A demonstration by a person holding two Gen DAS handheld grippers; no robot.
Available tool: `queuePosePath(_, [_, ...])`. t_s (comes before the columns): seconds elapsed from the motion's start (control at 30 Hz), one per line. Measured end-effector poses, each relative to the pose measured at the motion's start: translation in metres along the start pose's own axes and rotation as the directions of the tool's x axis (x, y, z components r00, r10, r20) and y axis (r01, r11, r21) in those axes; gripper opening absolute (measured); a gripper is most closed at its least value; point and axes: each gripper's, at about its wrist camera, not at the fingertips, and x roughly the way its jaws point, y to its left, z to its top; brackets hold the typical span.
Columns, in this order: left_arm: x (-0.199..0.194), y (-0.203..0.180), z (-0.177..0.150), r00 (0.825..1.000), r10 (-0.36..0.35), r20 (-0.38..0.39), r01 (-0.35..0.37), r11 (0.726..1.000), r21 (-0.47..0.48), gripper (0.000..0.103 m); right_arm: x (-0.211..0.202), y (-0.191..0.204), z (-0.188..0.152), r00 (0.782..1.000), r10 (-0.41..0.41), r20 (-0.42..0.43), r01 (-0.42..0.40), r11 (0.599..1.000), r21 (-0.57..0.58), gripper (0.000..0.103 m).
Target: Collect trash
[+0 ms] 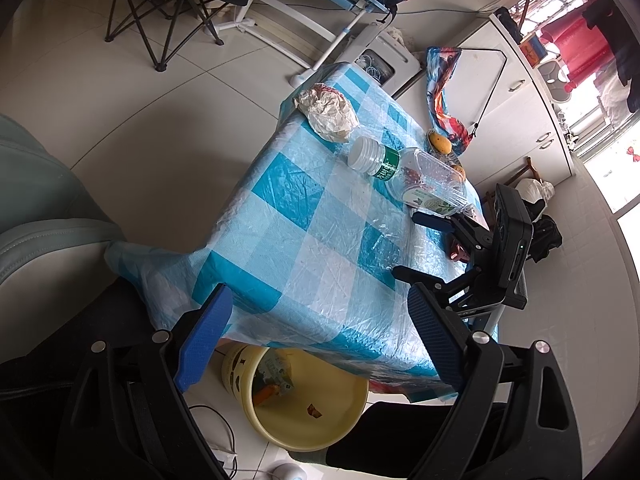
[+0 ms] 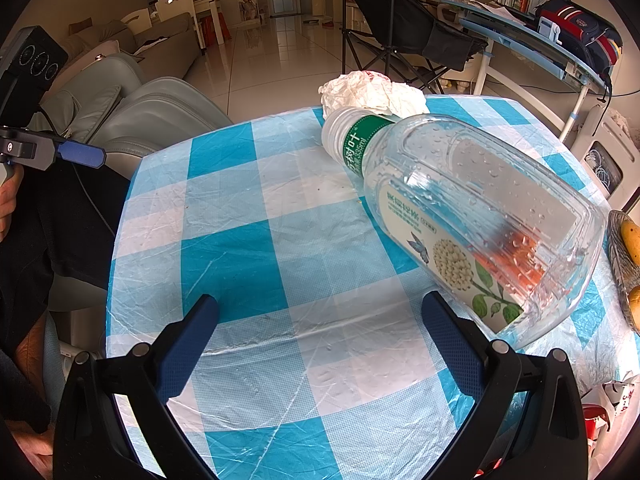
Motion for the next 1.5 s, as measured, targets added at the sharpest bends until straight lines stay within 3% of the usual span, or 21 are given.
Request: queuePosePath(1.5, [0.0001, 0.0009, -0.0001, 1.000, -0.003, -0.003, 0.003, 1.000, -0.005, 0.088, 0.0003, -0.0004, 0.0000, 1.000, -0.002, 0.000, 0.002, 1.000, -0.001, 0.097])
